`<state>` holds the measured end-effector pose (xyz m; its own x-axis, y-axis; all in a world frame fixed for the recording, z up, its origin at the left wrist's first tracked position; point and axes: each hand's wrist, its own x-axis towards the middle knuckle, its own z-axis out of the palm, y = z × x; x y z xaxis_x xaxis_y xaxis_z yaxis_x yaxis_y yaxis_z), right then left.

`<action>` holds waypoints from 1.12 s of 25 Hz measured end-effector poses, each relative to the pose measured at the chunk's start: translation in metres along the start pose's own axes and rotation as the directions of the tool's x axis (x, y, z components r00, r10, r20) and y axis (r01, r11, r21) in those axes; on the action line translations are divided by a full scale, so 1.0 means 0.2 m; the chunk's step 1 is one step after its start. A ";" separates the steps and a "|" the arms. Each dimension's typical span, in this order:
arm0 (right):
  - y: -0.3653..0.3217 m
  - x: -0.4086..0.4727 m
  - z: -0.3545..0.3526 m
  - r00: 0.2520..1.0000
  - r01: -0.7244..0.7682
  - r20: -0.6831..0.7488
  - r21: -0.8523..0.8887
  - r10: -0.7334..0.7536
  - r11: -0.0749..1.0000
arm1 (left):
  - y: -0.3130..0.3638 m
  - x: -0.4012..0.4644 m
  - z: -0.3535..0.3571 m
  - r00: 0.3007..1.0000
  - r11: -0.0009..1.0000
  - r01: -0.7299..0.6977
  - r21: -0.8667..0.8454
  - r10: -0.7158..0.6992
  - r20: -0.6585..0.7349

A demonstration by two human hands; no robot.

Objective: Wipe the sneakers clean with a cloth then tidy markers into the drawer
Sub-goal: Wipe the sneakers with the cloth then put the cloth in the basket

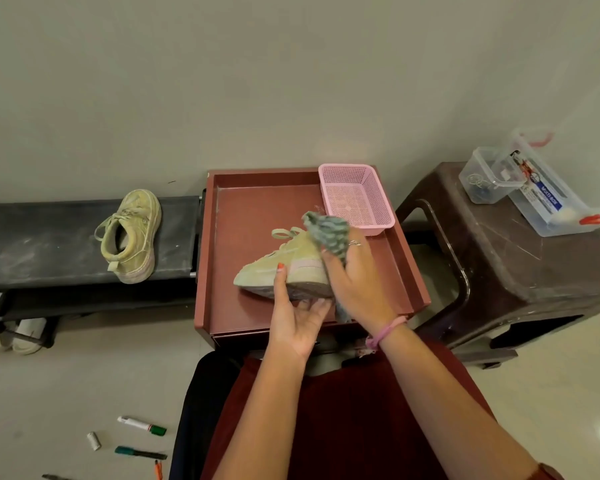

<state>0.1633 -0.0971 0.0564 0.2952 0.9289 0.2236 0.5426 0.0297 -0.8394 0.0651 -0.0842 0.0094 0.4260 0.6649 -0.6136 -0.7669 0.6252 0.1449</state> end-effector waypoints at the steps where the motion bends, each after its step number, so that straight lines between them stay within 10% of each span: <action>1: 0.02 -0.02 0.02 0.998 0.052 0.049 -0.131 -0.046 0.990 | 0.00 0.01 -0.01 1.000 1.000 0.001 0.005 -0.001 0.005; 12: 0.07 -0.29 0.11 0.923 0.369 0.291 -0.489 -0.251 0.790 | 0.02 0.11 -0.13 0.986 0.998 0.036 0.054 -0.045 0.163; 28: 0.08 0.05 0.16 0.994 -0.101 -0.003 -0.436 0.111 0.894 | -0.01 0.13 -0.20 1.000 0.997 -0.008 0.072 0.008 0.001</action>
<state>0.1511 -0.0752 0.0291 0.3561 0.9253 0.1304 0.7980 -0.2286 -0.5575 0.0586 -0.0832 -0.0378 0.4206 0.6699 -0.6118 -0.7338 0.6477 0.2049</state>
